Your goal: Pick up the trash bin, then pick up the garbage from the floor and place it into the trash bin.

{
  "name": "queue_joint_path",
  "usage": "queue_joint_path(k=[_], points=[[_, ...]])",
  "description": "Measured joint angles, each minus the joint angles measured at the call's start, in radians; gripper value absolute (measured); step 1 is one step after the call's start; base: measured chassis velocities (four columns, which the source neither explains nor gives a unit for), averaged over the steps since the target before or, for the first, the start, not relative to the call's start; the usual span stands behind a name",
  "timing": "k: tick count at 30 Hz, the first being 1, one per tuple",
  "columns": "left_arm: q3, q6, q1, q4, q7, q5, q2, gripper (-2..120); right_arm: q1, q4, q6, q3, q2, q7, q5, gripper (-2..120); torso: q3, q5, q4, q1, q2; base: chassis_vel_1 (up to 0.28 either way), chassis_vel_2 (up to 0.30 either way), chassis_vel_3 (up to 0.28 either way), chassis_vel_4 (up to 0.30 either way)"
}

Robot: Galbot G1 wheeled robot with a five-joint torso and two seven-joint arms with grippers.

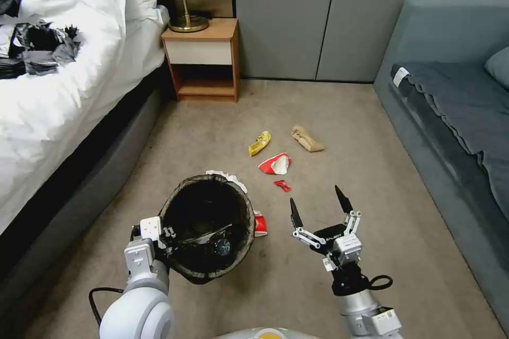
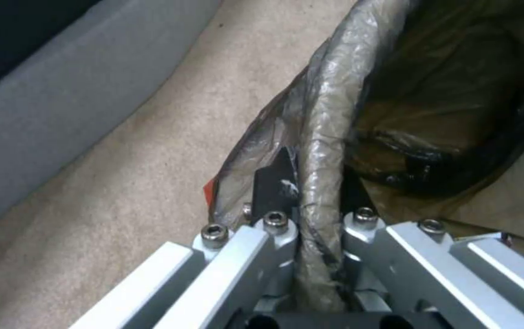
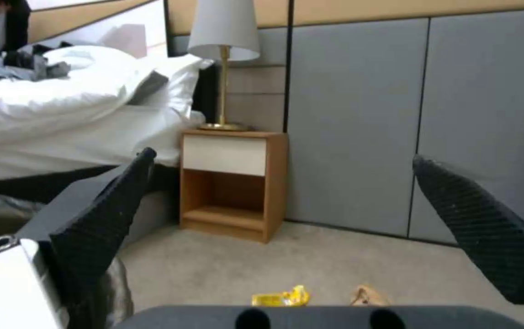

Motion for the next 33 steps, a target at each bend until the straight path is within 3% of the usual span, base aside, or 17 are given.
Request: queue_joint_path(k=[16, 33], points=[[-0.019, 0.001, -0.005, -0.019, -0.003, -0.016, -0.005, 0, 0.095, -0.012, -0.071, 0.014, -0.017, -0.04, 0.049, 100, 0.0, 0.0, 0.0, 0.0, 0.0, 0.0, 0.0, 0.0, 0.0], [-0.013, 0.001, -0.002, -0.019, -0.004, -0.014, -0.011, 0, 0.088, -0.018, -0.011, 0.007, 0.0, -0.043, 0.067, 100, 0.0, -0.0001, -0.0001, 0.0, 0.0, 0.0, 0.0, 0.0, 0.0]])
